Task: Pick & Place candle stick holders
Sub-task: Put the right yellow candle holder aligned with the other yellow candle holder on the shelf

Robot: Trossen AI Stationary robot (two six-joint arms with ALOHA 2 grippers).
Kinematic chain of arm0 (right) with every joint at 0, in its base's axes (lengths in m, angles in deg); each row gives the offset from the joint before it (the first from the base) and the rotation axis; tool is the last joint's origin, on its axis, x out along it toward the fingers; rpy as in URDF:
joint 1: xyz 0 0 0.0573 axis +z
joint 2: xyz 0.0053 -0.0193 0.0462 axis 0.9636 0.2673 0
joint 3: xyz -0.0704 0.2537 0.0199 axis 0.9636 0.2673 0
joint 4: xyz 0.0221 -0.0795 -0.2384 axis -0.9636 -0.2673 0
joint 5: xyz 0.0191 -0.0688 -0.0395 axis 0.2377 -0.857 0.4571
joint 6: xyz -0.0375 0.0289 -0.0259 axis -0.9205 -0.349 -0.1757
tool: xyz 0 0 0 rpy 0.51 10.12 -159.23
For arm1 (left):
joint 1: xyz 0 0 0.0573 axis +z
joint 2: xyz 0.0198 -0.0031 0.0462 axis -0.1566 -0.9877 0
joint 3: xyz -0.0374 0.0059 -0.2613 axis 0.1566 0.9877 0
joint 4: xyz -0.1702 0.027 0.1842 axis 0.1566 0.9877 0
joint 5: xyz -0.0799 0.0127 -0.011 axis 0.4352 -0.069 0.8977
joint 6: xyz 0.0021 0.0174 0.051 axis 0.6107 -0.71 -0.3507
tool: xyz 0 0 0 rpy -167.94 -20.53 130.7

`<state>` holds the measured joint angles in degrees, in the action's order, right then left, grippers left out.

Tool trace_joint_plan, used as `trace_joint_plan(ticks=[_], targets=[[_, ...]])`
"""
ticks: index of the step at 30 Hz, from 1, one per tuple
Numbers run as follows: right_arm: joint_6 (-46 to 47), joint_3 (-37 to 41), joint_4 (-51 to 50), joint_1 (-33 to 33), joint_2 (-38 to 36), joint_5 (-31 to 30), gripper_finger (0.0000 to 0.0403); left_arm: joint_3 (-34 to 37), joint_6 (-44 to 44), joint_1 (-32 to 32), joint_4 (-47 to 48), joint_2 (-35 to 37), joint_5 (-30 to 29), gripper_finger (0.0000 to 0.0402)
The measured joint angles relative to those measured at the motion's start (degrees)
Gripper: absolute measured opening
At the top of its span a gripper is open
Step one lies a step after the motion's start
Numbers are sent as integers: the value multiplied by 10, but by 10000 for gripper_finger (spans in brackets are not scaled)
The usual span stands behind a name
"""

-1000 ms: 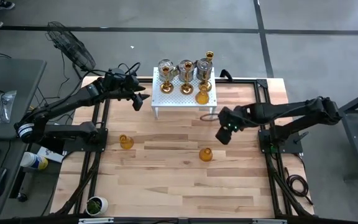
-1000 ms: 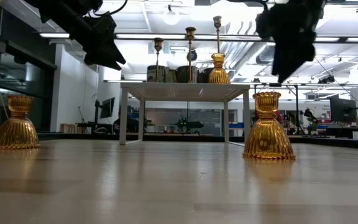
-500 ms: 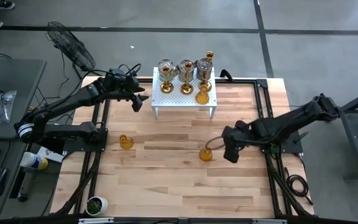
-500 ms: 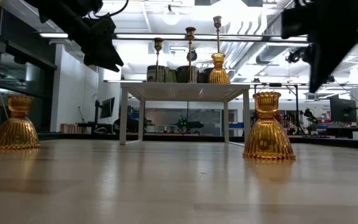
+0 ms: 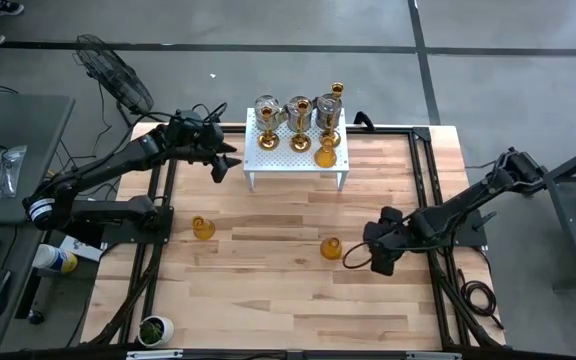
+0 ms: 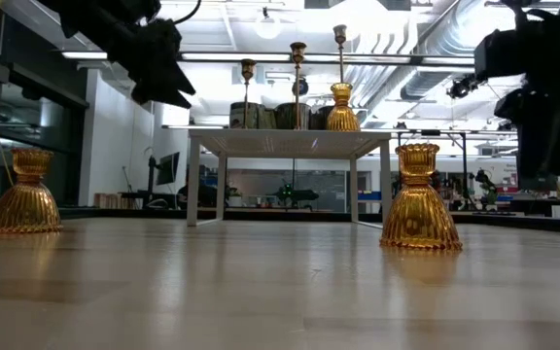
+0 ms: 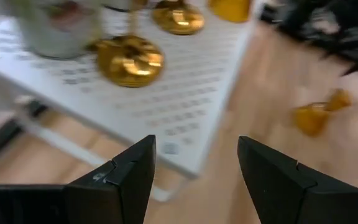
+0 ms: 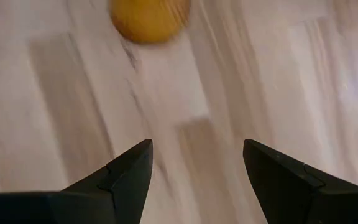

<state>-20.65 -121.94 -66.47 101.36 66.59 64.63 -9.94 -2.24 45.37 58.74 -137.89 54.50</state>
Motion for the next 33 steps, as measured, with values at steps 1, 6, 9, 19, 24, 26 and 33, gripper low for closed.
trace_joint_plan(ticks=[1, 6, 9, 19, 24, 26, 33], targets=[[1, 3, 25, 3, 0, -5, 243, 0, 8, 0, 0, 1, 21, 223], [-23, 34, 184, 29, 0, -31, 243, 0, 22, -8, 3, 2, 77, 223], [-24, 60, 241, 46, 0, -58, 243, 0, 26, -19, 6, 23, 82, 223], [31, 105, 283, 73, 0, -121, 243, 119, 120, -66, 0, 192, 9, 223], [30, 124, 323, 73, 0, -148, 243, 194, 174, -92, -52, 304, -32, 223], [30, 133, 350, 73, 0, -169, 243, 212, 175, -103, -53, 338, -47, 223], [28, 175, 453, 73, 9, -208, 243, 241, 176, -116, -42, 411, -68, 223]])
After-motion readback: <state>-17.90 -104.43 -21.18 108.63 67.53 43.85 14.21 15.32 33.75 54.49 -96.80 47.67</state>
